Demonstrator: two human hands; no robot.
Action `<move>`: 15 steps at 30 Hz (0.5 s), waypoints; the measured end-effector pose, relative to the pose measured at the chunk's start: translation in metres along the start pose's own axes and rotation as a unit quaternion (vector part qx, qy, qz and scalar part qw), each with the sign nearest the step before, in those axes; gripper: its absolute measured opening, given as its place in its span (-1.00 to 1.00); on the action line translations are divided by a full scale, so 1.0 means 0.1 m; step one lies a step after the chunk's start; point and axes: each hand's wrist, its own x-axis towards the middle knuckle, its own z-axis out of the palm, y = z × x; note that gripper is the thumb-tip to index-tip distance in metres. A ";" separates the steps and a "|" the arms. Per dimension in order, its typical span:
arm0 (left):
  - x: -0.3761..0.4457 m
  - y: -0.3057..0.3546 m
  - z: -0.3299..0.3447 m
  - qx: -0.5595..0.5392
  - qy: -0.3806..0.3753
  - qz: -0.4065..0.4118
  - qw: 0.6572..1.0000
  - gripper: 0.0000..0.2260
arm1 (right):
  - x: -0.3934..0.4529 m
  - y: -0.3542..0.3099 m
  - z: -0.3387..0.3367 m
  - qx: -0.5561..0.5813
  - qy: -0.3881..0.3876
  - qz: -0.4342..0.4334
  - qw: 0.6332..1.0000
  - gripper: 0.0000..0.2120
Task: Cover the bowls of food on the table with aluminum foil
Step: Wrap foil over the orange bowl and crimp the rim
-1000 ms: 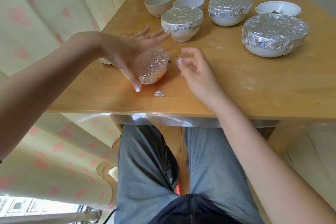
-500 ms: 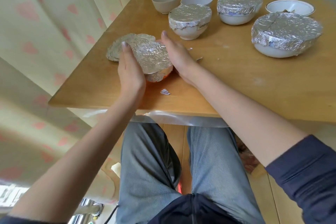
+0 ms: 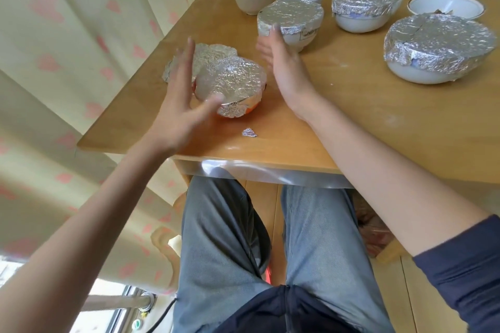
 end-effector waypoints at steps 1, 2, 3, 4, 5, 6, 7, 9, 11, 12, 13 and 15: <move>-0.01 0.05 -0.03 0.038 -0.030 0.020 0.999 0.02 | -0.01 -0.03 0.01 -0.017 -0.009 -0.023 1.000 -0.46; 0.02 0.05 -0.03 0.057 -0.053 0.030 0.997 0.10 | -0.01 -0.04 0.04 -0.032 -0.032 -0.033 0.998 -0.47; 0.05 0.04 -0.02 0.060 -0.065 0.030 0.996 0.17 | -0.01 -0.03 0.07 -0.054 -0.056 -0.036 0.996 -0.48; 0.08 0.01 0.00 0.062 -0.068 0.022 0.996 0.21 | -0.02 -0.01 0.09 -0.079 -0.076 -0.037 0.993 -0.49; 0.11 -0.02 0.01 0.068 -0.069 0.016 0.995 0.23 | -0.04 0.00 0.11 -0.100 -0.089 -0.036 0.990 -0.51; 0.13 -0.05 0.02 0.072 -0.067 0.014 0.995 0.24 | -0.05 0.01 0.12 -0.114 -0.094 -0.038 0.988 -0.52; 0.14 -0.08 0.03 0.073 -0.065 0.014 0.995 0.24 | -0.06 0.03 0.13 -0.121 -0.093 -0.039 0.988 -0.54; 0.14 -0.11 0.03 0.063 -0.067 0.013 0.996 0.22 | -0.06 0.04 0.14 -0.123 -0.087 -0.038 0.988 -0.56; 0.15 -0.12 0.02 0.045 -0.073 0.013 0.996 0.20 | -0.07 0.03 0.15 -0.120 -0.082 -0.041 0.989 -0.57; 0.16 -0.13 0.02 0.041 -0.075 0.015 0.996 0.20 | -0.07 0.03 0.15 -0.120 -0.079 -0.042 0.989 -0.56; 0.16 -0.13 0.02 0.040 -0.077 0.017 0.996 0.21 | -0.07 0.04 0.16 -0.120 -0.077 -0.045 0.989 -0.56; 0.16 -0.13 0.01 0.041 -0.081 0.017 0.996 0.21 | -0.08 0.04 0.16 -0.123 -0.075 -0.047 0.989 -0.56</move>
